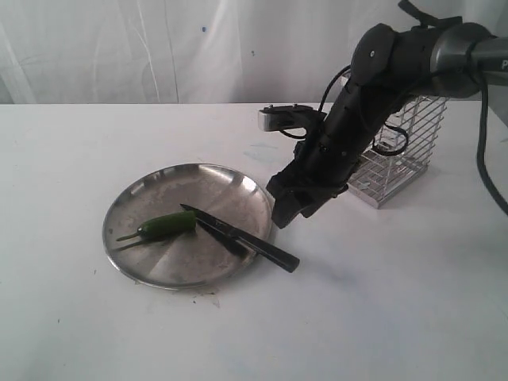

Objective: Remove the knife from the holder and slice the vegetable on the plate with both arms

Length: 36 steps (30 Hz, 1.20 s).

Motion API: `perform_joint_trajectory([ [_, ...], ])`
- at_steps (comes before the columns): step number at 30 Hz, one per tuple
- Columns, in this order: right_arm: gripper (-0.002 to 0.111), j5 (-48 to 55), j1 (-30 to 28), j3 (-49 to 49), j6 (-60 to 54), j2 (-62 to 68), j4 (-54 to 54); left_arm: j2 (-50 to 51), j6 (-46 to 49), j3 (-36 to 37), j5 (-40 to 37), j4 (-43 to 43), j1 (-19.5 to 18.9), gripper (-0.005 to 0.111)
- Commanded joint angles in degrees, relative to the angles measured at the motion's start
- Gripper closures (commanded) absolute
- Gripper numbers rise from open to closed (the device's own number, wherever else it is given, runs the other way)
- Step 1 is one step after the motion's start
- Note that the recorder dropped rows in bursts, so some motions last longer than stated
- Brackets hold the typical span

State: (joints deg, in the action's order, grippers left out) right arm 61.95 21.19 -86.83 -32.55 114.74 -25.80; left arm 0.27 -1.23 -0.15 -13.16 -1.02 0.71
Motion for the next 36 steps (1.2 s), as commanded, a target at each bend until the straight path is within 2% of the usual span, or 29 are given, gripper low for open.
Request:
perform_joint_trajectory([
  [1, 0.056, 1.27, -0.42, -0.44, -0.68, 0.65, 0.2, -0.27, 0.0, 0.15, 0.22, 0.29, 0.0, 0.107],
  [14, 0.056, 2.64, -1.09, -0.44, -1.58, 3.94, -0.3, -0.27, 0.0, 0.15, 0.22, 0.29, 0.0, 0.107],
  [17, 0.047, 4.68, -1.89, -0.44, 0.89, 4.15, -0.95, -0.27, 0.0, 0.15, 0.22, 0.29, 0.0, 0.107],
  [20, 0.038, 8.01, -3.08, -0.67, -1.23, 4.79, -4.6, -0.27, 0.0, 0.15, 0.22, 0.29, 0.0, 0.107],
  [24, 0.038, 8.01, -4.04, -0.67, -5.55, 6.0, -13.56, -0.27, 0.0, 0.15, 0.22, 0.29, 0.0, 0.107],
  [30, 0.038, 8.01, -4.72, -0.67, -8.84, 8.4, -14.49, -0.27, 0.0, 0.15, 0.22, 0.29, 0.0, 0.107],
  [36, 0.038, 8.01, -8.15, -0.67, -8.85, 11.17, -16.49, -0.27, 0.0, 0.15, 0.22, 0.29, 0.0, 0.107],
])
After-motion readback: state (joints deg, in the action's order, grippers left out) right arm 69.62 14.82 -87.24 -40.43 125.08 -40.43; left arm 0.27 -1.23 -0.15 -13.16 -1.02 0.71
